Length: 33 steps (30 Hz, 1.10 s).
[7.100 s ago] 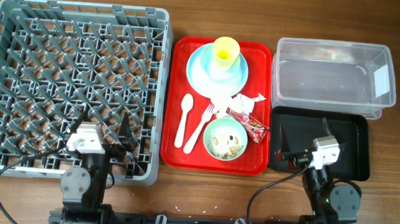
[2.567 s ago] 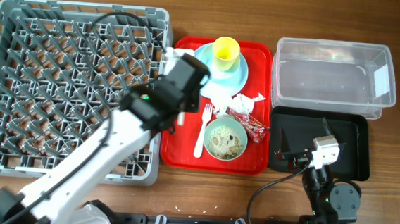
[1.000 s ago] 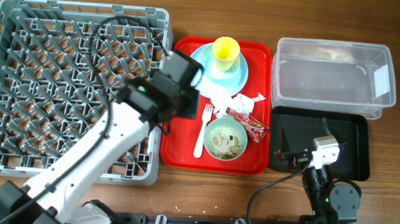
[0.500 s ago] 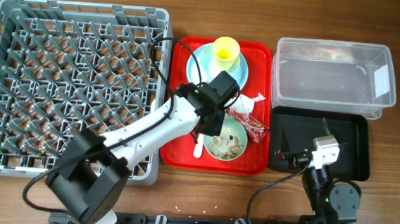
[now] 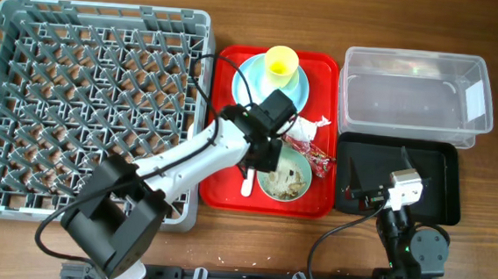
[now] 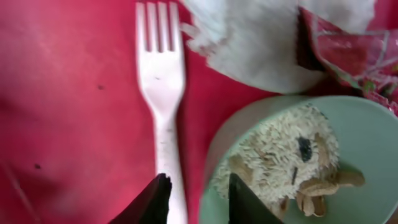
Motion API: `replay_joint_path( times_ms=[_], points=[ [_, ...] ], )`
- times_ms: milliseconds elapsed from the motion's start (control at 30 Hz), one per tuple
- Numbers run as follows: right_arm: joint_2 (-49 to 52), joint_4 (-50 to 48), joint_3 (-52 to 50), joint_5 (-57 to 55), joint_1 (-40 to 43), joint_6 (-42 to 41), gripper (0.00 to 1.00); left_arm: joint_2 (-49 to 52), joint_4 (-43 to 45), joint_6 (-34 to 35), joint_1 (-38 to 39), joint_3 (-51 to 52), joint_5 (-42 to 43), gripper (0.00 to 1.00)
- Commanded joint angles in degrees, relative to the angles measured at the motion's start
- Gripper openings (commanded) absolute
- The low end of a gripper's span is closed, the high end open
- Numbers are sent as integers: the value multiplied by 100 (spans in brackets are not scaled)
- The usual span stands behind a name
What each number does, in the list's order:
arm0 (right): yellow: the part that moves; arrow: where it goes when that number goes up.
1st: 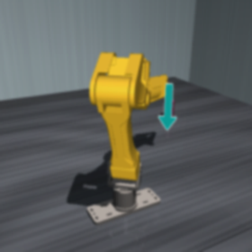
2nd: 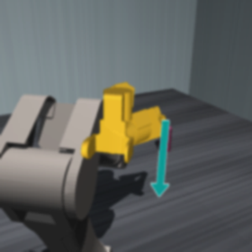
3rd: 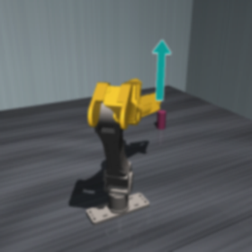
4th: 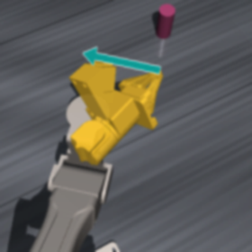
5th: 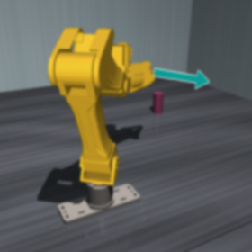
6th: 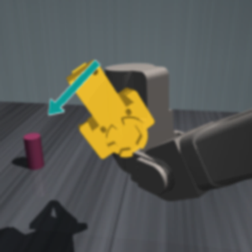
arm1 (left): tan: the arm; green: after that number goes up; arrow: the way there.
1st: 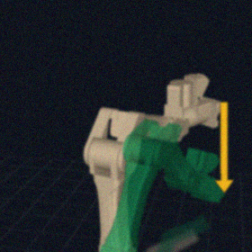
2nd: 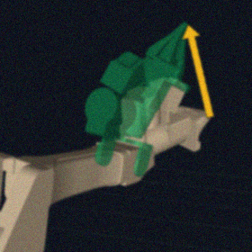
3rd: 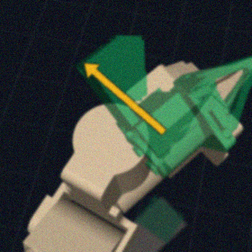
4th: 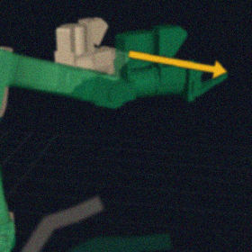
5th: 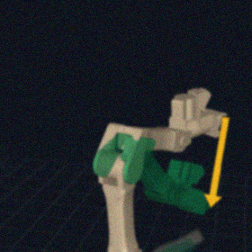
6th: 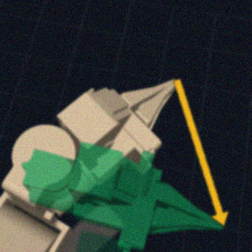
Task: Sort waste into correct bins and load items into the dishwasher rack
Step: 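Reach the left gripper to the white fork and grasp it, then carry the fork with the left gripper and place it in the rack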
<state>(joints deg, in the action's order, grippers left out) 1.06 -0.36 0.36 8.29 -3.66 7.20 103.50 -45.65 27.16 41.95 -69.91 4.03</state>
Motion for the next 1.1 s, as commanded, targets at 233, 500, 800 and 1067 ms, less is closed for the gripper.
replay_joint_path(
  times_ms=[233,500,800,1067],
  points=[
    [-26,-17,-4,-42,-13,31,100,-330,-28,33,-492,448,-118,28],
    [-26,-17,-4,-42,-13,28,100,-330,463,31,-7,782,175,29],
    [-26,-17,-4,-42,-13,28,99,-328,651,35,70,896,-588,36],
    [-26,-17,-4,-42,-13,28,100,-326,2107,188,70,1801,-691,24]
  ],
)
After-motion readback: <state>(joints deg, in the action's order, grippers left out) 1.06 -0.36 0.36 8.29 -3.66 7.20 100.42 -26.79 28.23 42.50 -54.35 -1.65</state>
